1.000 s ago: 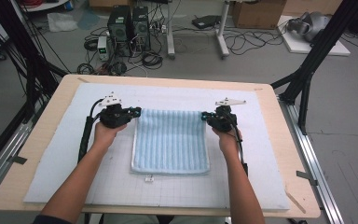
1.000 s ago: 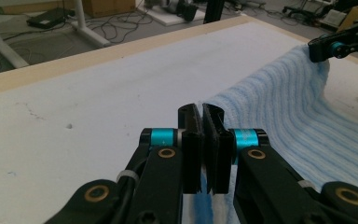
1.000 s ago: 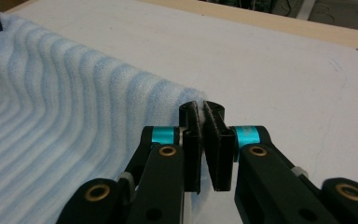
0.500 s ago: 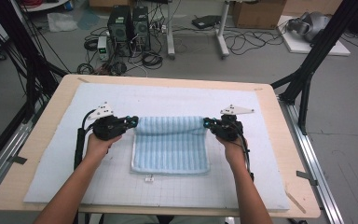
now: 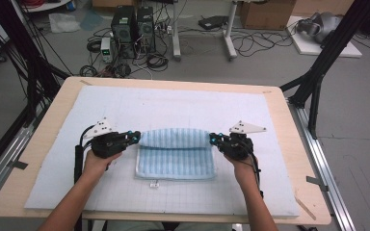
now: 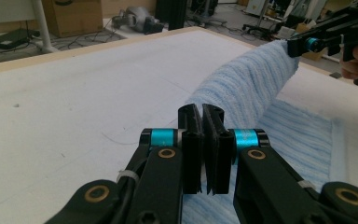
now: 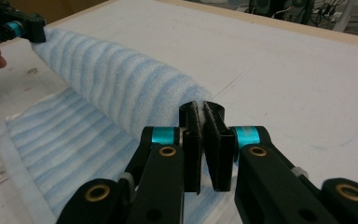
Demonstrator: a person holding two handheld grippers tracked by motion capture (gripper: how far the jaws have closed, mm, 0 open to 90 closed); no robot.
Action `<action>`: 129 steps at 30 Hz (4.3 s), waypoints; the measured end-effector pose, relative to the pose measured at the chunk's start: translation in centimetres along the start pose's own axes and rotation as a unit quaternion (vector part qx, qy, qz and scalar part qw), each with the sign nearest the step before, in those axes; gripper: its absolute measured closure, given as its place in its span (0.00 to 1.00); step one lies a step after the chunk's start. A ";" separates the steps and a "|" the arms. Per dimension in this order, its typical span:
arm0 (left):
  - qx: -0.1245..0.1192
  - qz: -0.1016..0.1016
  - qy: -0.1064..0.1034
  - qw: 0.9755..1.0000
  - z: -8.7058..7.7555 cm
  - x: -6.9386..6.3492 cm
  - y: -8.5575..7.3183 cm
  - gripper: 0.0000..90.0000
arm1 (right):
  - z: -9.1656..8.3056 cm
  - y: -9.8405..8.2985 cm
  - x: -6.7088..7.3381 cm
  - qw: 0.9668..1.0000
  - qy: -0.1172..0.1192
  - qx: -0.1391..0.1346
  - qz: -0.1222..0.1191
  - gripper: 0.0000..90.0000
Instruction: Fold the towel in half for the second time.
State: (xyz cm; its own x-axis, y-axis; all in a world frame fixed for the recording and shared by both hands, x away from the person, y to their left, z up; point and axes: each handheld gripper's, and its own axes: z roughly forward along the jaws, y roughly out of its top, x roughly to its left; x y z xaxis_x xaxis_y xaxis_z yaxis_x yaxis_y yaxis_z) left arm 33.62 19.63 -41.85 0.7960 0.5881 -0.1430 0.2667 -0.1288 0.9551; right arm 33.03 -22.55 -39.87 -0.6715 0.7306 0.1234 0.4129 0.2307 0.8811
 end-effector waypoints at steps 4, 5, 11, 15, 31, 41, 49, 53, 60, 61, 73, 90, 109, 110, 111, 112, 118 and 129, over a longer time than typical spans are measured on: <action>-0.004 0.000 -0.011 1.000 -0.5 -0.6 -0.2 0.95 | -0.5 -0.9 0.1 1.000 0.005 -0.001 0.007 0.95; -0.005 0.000 -0.012 1.000 -0.6 -0.8 -0.2 0.95 | -0.6 -1.1 0.1 1.000 0.006 -0.001 0.009 0.95; 0.002 0.001 -0.026 1.000 -0.8 -1.8 -0.6 0.95 | -1.2 -2.6 0.4 1.000 0.009 0.005 0.014 0.95; 0.008 0.005 -0.031 0.999 -1.3 -2.2 -0.8 0.95 | -2.0 -3.1 0.9 1.000 0.010 0.008 0.009 0.95; 0.063 0.001 -0.050 0.997 -2.6 -4.3 -2.9 0.95 | -4.0 -4.8 2.9 0.999 0.014 0.028 -0.009 0.95; 0.022 -0.040 0.002 0.999 -2.9 -2.9 -1.9 0.60 | -4.5 -5.2 1.9 0.999 0.006 0.010 0.051 0.58; 0.061 -0.038 -0.022 0.997 0.0 -3.2 -2.0 0.64 | -0.8 -4.4 3.6 0.998 0.012 0.062 -0.008 0.68; 0.098 -0.024 -0.021 0.995 0.9 -3.4 -2.5 0.65 | 0.2 -5.2 4.3 0.992 0.011 0.117 -0.038 0.66; 0.173 0.009 0.009 0.985 1.4 -3.5 -3.1 0.69 | 0.1 -5.5 4.9 0.989 0.008 0.131 -0.071 0.62; 0.176 0.015 0.011 0.984 1.4 -3.5 -3.1 0.70 | 0.0 -5.5 5.0 0.989 0.007 0.131 -0.074 0.61; 0.074 0.005 0.019 0.997 0.1 -2.1 -2.6 0.49 | -2.0 -4.7 3.5 0.999 0.020 0.046 -0.023 0.37; -0.024 -0.043 0.102 0.994 -3.0 1.2 -0.5 0.23 | -6.2 -4.4 -1.1 0.992 -0.128 0.011 0.011 0.13; -0.030 -0.035 0.107 0.993 -3.9 1.8 -0.7 0.25 | -8.2 -4.5 -2.5 0.988 -0.152 0.001 0.010 0.12; -0.030 -0.035 0.108 0.993 -3.9 1.8 -0.8 0.25 | -8.2 -4.5 -2.4 0.989 -0.150 0.001 0.009 0.12; -0.028 -0.037 0.109 0.993 -3.9 1.8 -0.9 0.25 | -8.3 -4.4 -2.4 0.989 -0.149 0.002 0.008 0.12; -0.024 -0.033 0.112 0.993 -3.9 1.8 -1.0 0.25 | -8.3 -4.4 -2.3 0.989 -0.149 0.000 0.008 0.12; -0.030 -0.030 0.116 0.992 -4.4 1.7 -1.1 0.25 | -8.2 -4.2 -2.3 0.989 -0.146 -0.004 0.004 0.12; -0.028 -0.035 0.122 0.992 -4.7 1.8 -1.2 0.25 | -7.9 -4.2 -2.3 0.990 -0.140 -0.002 0.004 0.12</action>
State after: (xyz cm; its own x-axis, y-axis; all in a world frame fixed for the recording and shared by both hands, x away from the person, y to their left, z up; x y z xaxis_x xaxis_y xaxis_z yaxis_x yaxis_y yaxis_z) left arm 32.17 24.60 -42.04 0.6200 0.7704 -0.1486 0.2799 -0.0402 0.9592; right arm 27.98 -30.24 -40.20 -0.4711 0.8821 0.0002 0.4155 0.2218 0.8821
